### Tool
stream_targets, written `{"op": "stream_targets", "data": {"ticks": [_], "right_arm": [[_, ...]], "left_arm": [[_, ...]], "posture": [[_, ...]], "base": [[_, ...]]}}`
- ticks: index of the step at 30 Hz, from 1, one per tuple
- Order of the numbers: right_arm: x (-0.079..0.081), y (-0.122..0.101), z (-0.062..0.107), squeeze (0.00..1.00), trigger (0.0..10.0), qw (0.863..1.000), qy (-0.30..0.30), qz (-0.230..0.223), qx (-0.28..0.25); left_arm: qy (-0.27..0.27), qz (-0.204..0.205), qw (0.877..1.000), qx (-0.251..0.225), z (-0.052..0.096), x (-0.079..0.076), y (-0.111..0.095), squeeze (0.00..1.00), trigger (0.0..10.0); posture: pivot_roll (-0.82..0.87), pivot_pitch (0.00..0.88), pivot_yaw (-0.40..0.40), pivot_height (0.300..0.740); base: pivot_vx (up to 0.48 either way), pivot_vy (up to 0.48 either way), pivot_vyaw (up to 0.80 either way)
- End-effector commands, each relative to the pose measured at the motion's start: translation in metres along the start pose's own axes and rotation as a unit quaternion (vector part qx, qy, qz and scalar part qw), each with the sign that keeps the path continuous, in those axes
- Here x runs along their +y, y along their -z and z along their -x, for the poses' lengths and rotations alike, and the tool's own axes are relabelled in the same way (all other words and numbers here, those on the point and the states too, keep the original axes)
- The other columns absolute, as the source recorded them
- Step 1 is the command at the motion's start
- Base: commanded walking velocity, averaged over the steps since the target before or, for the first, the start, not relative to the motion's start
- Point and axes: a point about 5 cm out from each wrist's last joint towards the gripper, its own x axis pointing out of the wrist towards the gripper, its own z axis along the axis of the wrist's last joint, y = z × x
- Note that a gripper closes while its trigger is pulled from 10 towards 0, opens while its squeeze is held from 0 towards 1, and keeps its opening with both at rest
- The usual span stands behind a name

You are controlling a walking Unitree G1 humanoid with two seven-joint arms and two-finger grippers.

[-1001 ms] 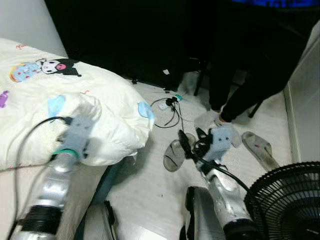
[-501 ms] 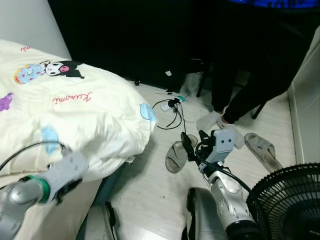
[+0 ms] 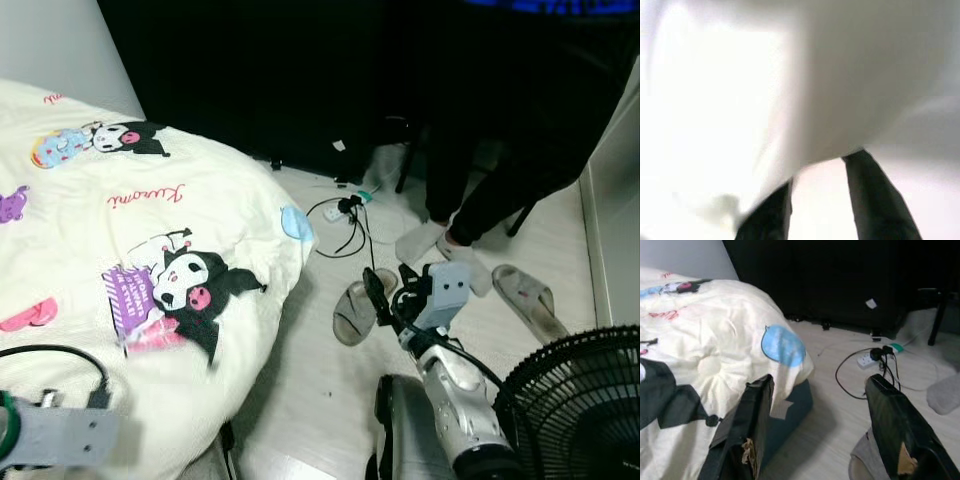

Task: Clean up the room

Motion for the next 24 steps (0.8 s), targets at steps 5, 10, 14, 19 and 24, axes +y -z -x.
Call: {"op": "stream_targets", "data": {"ticks": [5,10,14,19,24], "right_arm": [[0.002,0.005,0.003,0.00,10.0,1.000,0.000,-0.007,0.010],[0.004,0.005,0.001,0.00,10.0,1.000,-0.004,-0.008,0.010],[0.006,0.004,0.000,0.00,10.0,1.000,-0.008,-0.009,0.009],[0.007,0.004,0.000,0.00,10.0,1.000,-0.009,-0.009,0.008],[0.008,0.006,0.001,0.00,10.0,1.000,-0.012,-0.010,0.010]], "left_arm": [[-0.084,0.035,0.995,0.034,-0.002,0.023,0.009,0.00,10.0],[-0.336,0.123,0.931,0.071,0.025,0.100,0.023,0.00,10.0],[-0.521,0.176,0.830,0.094,0.066,0.147,0.034,0.00,10.0],[-0.622,0.205,0.744,0.130,0.094,0.159,0.059,0.00,10.0],[-0.608,0.374,0.699,0.042,0.082,0.157,0.055,0.00,10.0]], "posture": [[0.04,0.035,0.057,0.549],[0.04,0.032,0.048,0.549],[0.04,0.027,0.046,0.549],[0.03,0.023,0.052,0.549],[0.04,0.021,0.044,0.549]], "base": [[0.000,0.000,0.00],[0.000,0.000,0.00],[0.000,0.000,0.00],[0.000,0.000,0.00],[0.000,0.000,0.00]]}}
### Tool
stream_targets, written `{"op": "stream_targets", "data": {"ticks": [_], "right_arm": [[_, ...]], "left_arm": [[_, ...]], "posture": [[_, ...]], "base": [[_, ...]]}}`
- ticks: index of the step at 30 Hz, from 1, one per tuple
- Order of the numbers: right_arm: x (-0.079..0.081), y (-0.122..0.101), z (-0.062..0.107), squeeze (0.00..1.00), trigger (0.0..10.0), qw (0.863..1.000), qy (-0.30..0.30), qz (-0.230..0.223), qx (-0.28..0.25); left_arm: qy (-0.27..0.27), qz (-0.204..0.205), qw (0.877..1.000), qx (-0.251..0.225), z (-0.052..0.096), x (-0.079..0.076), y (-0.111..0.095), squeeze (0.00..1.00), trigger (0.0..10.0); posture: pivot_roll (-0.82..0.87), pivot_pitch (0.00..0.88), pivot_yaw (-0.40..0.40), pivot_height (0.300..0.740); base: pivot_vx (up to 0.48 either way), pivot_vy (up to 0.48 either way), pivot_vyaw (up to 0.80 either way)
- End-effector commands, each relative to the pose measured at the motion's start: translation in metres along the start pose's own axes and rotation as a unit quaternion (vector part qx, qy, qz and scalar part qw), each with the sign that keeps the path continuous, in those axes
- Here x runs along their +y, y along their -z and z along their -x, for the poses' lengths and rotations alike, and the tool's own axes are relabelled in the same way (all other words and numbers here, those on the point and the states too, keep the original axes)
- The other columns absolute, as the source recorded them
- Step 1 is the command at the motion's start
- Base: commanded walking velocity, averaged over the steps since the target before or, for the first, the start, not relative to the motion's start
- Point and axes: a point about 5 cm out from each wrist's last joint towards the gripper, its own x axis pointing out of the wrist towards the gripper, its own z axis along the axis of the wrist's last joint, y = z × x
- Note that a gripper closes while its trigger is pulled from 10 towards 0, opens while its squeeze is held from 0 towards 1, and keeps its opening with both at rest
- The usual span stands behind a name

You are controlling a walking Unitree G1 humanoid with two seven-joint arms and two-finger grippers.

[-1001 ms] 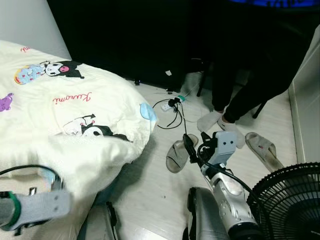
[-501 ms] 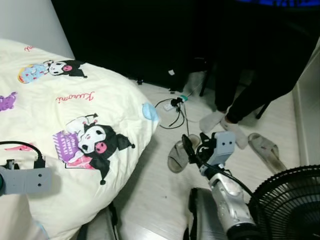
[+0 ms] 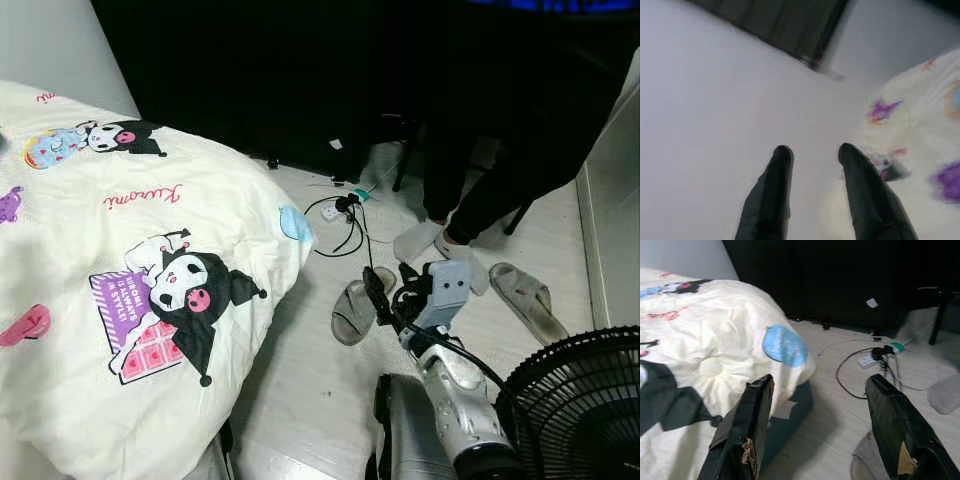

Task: Clean up the room

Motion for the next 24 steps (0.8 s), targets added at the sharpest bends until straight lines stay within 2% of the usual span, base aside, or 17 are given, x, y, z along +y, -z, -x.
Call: {"op": "stream_targets", "data": {"ticks": [1,2,3,4,6,7,8,10,11,12,13,14,15,16,18,24], "right_arm": [[0.005,0.003,-0.001,0.00,10.0,1.000,-0.010,-0.007,0.006],[0.005,0.003,-0.001,0.00,10.0,1.000,-0.010,-0.007,0.006],[0.006,0.002,-0.002,0.00,10.0,1.000,-0.011,-0.008,0.003],[0.006,0.002,-0.002,0.00,10.0,1.000,-0.011,-0.008,0.003],[0.009,-0.008,-0.005,0.00,10.0,1.000,-0.016,-0.018,-0.020],[0.010,-0.014,-0.006,0.00,10.0,0.999,-0.018,-0.022,-0.033],[0.010,-0.014,-0.006,0.00,10.0,0.999,-0.018,-0.022,-0.033],[0.012,-0.027,-0.009,0.00,10.0,0.998,-0.023,-0.025,-0.057],[0.013,-0.031,-0.011,0.00,10.0,0.997,-0.026,-0.025,-0.065],[0.013,-0.031,-0.011,0.00,10.0,0.997,-0.026,-0.025,-0.065],[0.014,-0.037,-0.012,0.00,10.0,0.997,-0.029,-0.023,-0.075],[0.014,-0.037,-0.012,0.00,10.0,0.997,-0.029,-0.023,-0.075],[0.015,-0.045,-0.015,0.00,10.0,0.996,-0.032,-0.015,-0.086],[0.015,-0.045,-0.015,0.00,10.0,0.996,-0.032,-0.015,-0.086],[0.018,-0.059,-0.021,0.00,10.0,0.994,-0.035,-0.003,-0.105],[0.020,-0.069,-0.025,0.00,10.0,0.992,-0.035,0.000,-0.119]], "left_arm": [[0.148,0.220,0.964,0.011,0.023,-0.058,-0.015,0.00,10.0],[0.148,0.220,0.964,0.011,0.023,-0.058,-0.015,0.00,10.0],[0.187,0.275,0.943,-0.005,0.033,-0.073,-0.025,0.00,10.0],[0.187,0.275,0.943,-0.005,0.033,-0.073,-0.025,0.00,10.0],[0.235,0.386,0.891,-0.046,0.063,-0.101,-0.059,0.00,10.0],[0.248,0.423,0.869,-0.059,0.076,-0.111,-0.073,0.00,10.0],[0.248,0.423,0.869,-0.059,0.076,-0.111,-0.073,0.00,10.0],[0.280,0.452,0.841,-0.101,0.100,-0.125,-0.097,0.00,10.0],[0.290,0.456,0.833,-0.115,0.107,-0.129,-0.105,0.00,10.0],[0.290,0.456,0.833,-0.115,0.107,-0.129,-0.105,0.00,10.0],[0.301,0.468,0.822,-0.120,0.113,-0.132,-0.112,0.00,10.0],[0.301,0.468,0.822,-0.120,0.113,-0.132,-0.112,0.00,10.0],[0.310,0.485,0.809,-0.122,0.118,-0.134,-0.120,0.00,10.0],[0.310,0.485,0.809,-0.122,0.118,-0.134,-0.120,0.00,10.0],[0.324,0.507,0.789,-0.125,0.123,-0.132,-0.131,0.00,10.0],[0.332,0.519,0.776,-0.136,0.126,-0.125,-0.140,0.00,10.0]], "posture": [[0.05,0.019,0.041,0.549],[0.05,0.019,0.041,0.549],[0.05,0.019,0.041,0.549],[0.05,0.019,0.041,0.549],[0.04,0.015,0.034,0.549],[0.04,0.013,0.032,0.549],[0.04,0.013,0.032,0.549],[0.03,0.012,0.027,0.549],[0.03,0.012,0.027,0.549],[0.03,0.012,0.027,0.549],[0.03,0.009,0.024,0.549],[0.03,0.009,0.024,0.549],[0.02,0.006,0.023,0.549],[0.02,0.006,0.023,0.549],[0.02,0.004,0.021,0.549],[0.03,0.003,0.016,0.559]], "base": [[0.000,0.000,0.00],[0.000,0.000,0.00],[0.000,0.000,0.00],[0.000,0.000,0.00],[0.000,0.000,0.00],[0.000,0.000,0.00],[0.000,0.000,0.00],[0.000,0.000,0.00],[0.000,0.000,0.00],[0.000,0.000,0.00],[0.000,0.000,0.00],[0.000,0.000,0.00],[0.000,0.000,0.00],[0.000,0.000,0.00],[0.000,0.000,0.00],[0.000,0.000,0.00]]}}
